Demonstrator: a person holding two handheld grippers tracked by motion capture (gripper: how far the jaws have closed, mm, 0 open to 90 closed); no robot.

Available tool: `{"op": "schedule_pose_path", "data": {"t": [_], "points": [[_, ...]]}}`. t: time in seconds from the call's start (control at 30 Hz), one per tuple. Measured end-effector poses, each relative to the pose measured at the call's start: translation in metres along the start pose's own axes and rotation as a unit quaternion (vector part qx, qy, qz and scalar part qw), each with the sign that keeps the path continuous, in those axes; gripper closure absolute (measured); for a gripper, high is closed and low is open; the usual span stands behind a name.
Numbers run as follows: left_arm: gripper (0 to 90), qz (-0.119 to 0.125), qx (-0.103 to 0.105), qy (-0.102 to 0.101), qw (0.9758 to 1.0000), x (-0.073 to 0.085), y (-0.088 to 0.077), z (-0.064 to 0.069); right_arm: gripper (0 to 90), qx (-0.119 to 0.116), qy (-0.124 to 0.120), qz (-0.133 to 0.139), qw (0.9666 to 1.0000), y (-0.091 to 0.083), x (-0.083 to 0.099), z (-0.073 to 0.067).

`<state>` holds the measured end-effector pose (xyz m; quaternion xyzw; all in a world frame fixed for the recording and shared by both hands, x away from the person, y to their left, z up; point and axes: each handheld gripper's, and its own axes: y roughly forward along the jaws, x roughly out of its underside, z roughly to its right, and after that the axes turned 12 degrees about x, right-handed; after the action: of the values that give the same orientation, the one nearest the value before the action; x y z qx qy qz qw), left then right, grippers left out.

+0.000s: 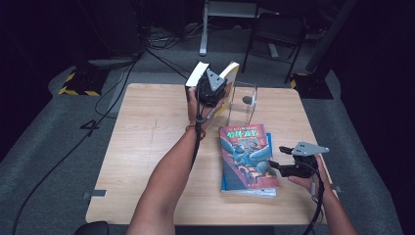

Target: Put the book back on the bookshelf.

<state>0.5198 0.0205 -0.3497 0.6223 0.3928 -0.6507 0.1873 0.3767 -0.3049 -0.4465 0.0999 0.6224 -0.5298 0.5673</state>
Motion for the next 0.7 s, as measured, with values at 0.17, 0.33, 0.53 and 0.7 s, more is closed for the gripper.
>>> {"op": "schedule_pose_path", "data": {"t": [0.17,0.33,0.53,0.7], "points": [[73.8,-0.003,-0.008,-0.012,0.9999,0.005,0.008,-0.005,29.0,-0.003,-0.002,0.001,1.0,0.0,0.0,-0.001],[73.8,-0.007,-0.017,-0.016,0.9997,0.011,0.016,-0.003,29.2,-0.004,-0.002,0.001,1.0,0.0,0.0,0.0],[73.6,-0.016,-0.022,-0.015,0.9995,0.016,0.023,-0.003,29.4,-0.005,-0.004,0.002,1.0,0.0,0.0,0.0],[73.6,-0.014,-0.013,-0.01,0.9998,0.02,0.022,0.001,29.6,-0.006,-0.004,0.002,1.0,0.0,0.0,0.0]]}}
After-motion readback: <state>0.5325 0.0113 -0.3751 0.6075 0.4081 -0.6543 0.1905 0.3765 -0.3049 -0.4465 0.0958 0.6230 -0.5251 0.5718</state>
